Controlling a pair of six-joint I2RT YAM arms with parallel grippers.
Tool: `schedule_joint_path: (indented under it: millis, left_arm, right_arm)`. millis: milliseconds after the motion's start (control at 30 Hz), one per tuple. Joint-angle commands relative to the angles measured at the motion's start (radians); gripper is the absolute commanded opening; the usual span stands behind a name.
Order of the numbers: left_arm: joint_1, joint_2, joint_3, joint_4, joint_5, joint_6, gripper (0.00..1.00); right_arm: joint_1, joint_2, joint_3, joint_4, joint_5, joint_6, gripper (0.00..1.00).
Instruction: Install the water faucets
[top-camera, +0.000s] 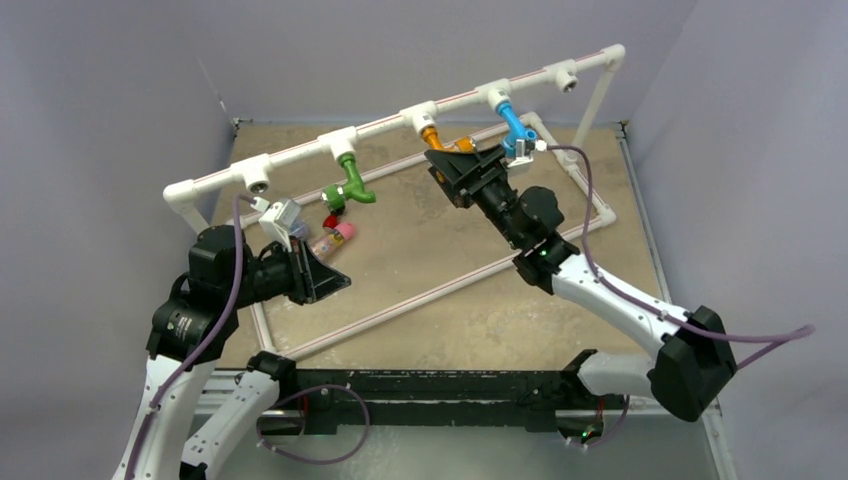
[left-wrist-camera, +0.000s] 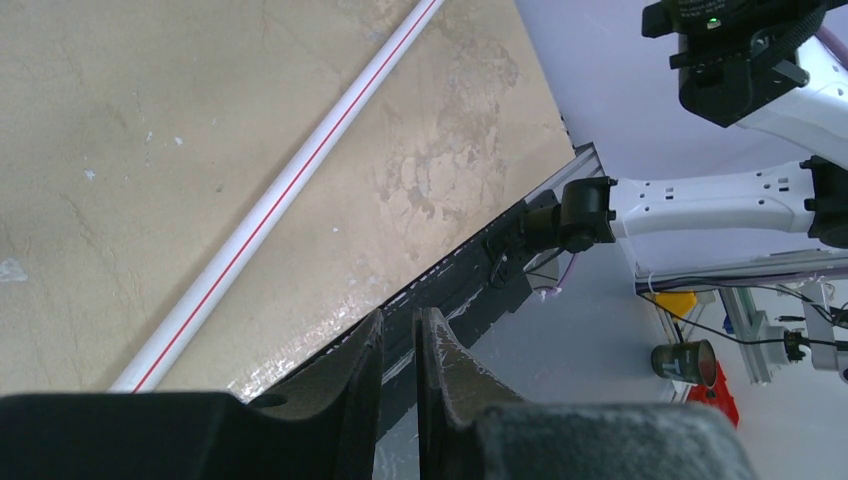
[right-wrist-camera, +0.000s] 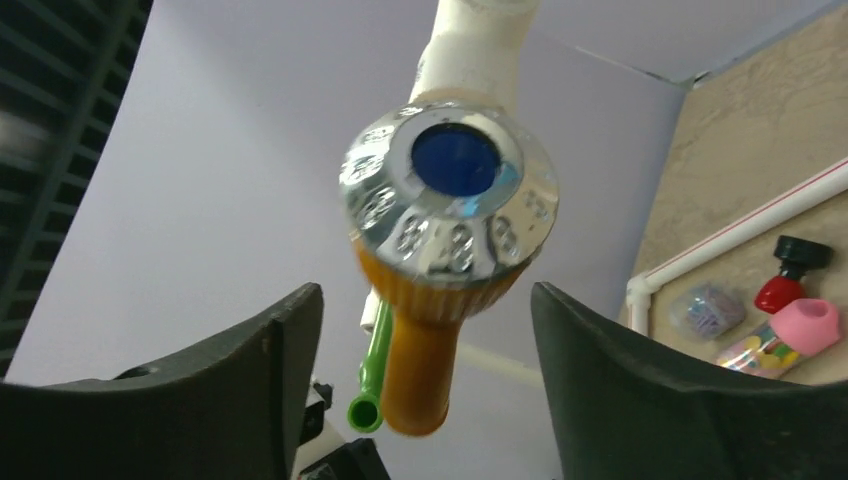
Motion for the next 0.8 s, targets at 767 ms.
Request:
schedule_joint_path:
  millis: [767]
  left_arm:
    - [-0.006, 0.016, -0.012, 0.045, 0.012, 0.014, 0.16]
  right_arm:
    - [-0.009, -0.341, 0.271, -0.785, -0.03, -1.795, 0.83]
